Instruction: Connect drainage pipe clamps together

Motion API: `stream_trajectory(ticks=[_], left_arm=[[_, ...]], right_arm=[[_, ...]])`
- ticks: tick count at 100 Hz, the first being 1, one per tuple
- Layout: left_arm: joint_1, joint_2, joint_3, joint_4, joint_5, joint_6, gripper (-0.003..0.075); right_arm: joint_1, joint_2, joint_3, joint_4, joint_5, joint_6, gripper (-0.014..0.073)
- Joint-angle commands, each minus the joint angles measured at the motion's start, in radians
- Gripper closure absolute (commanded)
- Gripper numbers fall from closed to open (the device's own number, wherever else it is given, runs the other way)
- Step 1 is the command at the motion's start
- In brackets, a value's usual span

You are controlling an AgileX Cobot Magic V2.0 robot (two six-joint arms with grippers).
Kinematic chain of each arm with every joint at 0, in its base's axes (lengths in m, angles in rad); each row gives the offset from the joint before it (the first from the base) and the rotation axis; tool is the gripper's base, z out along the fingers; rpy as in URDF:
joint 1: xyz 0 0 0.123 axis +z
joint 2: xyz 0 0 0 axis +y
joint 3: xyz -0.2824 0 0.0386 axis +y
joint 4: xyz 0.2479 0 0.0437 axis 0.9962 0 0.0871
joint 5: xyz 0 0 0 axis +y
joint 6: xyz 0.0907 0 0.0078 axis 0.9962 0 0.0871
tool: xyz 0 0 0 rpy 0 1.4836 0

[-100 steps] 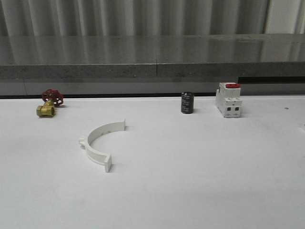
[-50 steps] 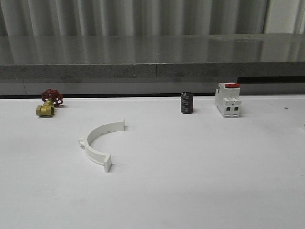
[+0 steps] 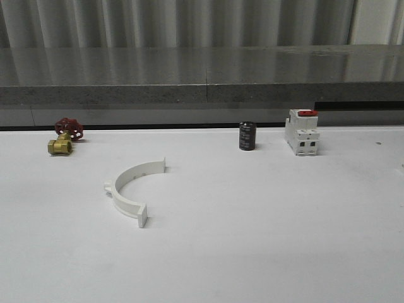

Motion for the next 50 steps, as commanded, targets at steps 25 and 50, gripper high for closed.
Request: stream_trajectory(ticks=[25,50], left_arm=[[0.002,0.006,-0.024,-0.009,-0.072,-0.001,0.0741],[0.002,0.006,-0.024,-0.009,-0.072,-0.001,0.0741]], right_arm=[[-0.075,0.324,-0.282,-0.006,0.042,-0.057,0.0111],[-0.292,0.534,-0.403,0.094,0.037,-0.242,0.0111]])
